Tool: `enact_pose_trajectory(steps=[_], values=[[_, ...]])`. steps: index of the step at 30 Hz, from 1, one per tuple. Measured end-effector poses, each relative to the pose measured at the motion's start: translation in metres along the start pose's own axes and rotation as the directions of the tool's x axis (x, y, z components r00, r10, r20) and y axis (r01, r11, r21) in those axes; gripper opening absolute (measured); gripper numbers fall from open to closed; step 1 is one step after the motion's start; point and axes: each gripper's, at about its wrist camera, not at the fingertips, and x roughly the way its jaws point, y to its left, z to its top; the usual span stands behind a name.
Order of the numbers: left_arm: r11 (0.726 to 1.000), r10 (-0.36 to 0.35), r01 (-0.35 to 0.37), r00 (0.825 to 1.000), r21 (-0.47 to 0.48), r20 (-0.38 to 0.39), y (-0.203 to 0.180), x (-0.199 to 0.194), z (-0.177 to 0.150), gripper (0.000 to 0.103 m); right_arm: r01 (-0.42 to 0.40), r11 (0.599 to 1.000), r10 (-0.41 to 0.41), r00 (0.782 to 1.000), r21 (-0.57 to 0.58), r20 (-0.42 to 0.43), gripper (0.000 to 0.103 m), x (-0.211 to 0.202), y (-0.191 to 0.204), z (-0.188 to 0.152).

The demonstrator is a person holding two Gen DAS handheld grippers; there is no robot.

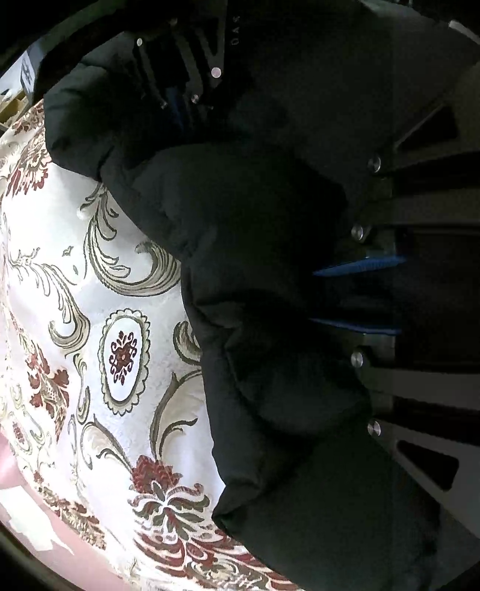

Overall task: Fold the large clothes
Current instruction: 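Lift the hem with both grippers and fold it toward the collar, then release the folded hem with both grippers and pull back above the jacket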

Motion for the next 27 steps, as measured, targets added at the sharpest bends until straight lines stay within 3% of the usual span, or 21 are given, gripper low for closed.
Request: enact_pose_trajectory(steps=[6, 8, 10, 12, 16, 17, 19, 22, 25, 27], values=[[0.996, -0.004, 0.015, 0.993, -0.093, 0.116, -0.001, -0.033, -0.019, 0.022, -0.012, 0.999, 0.007, 0.988, 0.033, 0.154, 0.01, -0.027, 0.002, -0.027], [0.99, 0.017, 0.004, 0.989, -0.142, 0.145, -0.001, -0.043, -0.023, 0.025, -0.022, 0.999, 0.013, 0.977, 0.04, 0.212, 0.023, -0.041, 0.003, -0.037], [0.982, 0.027, 0.006, 0.985, -0.191, 0.17, -0.001, -0.055, -0.028, 0.029, -0.013, 0.999, -0.001, 0.962, 0.05, 0.272, 0.043, -0.056, 0.008, -0.042], [0.969, 0.028, 0.025, 0.978, -0.247, 0.207, 0.004, -0.067, -0.032, 0.035, 0.026, 0.998, -0.04, 0.951, 0.049, 0.307, 0.051, -0.066, 0.009, -0.047], [0.928, 0.06, 0.059, 0.95, -0.367, 0.305, 0.007, -0.091, -0.047, 0.076, 0.081, 0.994, -0.103, 0.918, 0.073, 0.384, 0.057, -0.092, 0.006, -0.062], [0.915, 0.075, 0.067, 0.941, -0.399, 0.329, 0.009, -0.097, -0.051, 0.079, 0.089, 0.993, -0.114, 0.908, 0.079, 0.403, 0.061, -0.106, 0.007, -0.068], [0.894, 0.082, 0.085, 0.934, -0.44, 0.347, 0.012, -0.104, -0.056, 0.08, 0.112, 0.988, -0.146, 0.88, 0.101, 0.453, 0.082, -0.123, 0.009, -0.079], [0.866, 0.111, 0.086, 0.928, -0.493, 0.356, 0.011, -0.115, -0.068, 0.091, 0.137, 0.982, -0.183, 0.849, 0.128, 0.496, 0.087, -0.145, 0.013, -0.09], [0.843, 0.158, 0.096, 0.897, -0.53, 0.414, 0.003, -0.136, -0.088, 0.1, 0.14, 0.979, -0.201, 0.817, 0.151, 0.541, 0.1, -0.162, 0.02, -0.099], [0.835, 0.176, 0.105, 0.879, -0.54, 0.444, -0.003, -0.145, -0.097, 0.103, 0.145, 0.978, -0.206, 0.793, 0.151, 0.573, 0.101, -0.172, 0.027, -0.108]])
